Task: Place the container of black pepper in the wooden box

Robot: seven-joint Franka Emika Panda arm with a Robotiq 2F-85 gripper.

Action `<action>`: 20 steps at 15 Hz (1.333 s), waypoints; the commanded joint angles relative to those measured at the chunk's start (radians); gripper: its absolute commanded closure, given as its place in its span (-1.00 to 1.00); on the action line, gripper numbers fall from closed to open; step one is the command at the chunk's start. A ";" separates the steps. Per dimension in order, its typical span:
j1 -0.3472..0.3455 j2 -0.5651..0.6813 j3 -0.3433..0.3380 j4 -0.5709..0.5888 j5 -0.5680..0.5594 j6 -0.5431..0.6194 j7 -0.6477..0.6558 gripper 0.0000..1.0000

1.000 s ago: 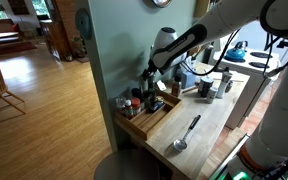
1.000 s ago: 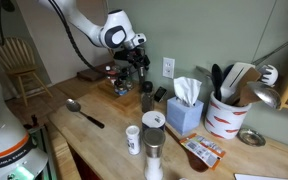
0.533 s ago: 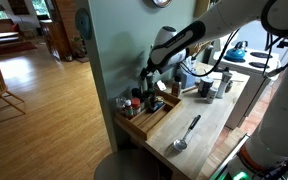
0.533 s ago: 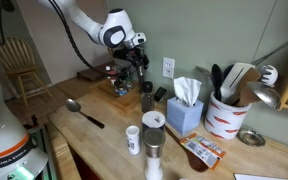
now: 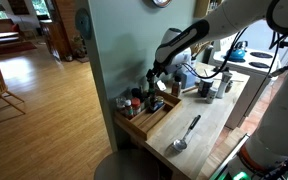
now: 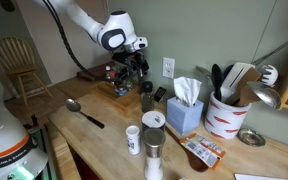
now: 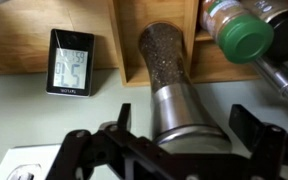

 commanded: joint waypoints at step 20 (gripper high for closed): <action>-0.011 -0.065 -0.017 -0.096 0.103 -0.090 -0.074 1.00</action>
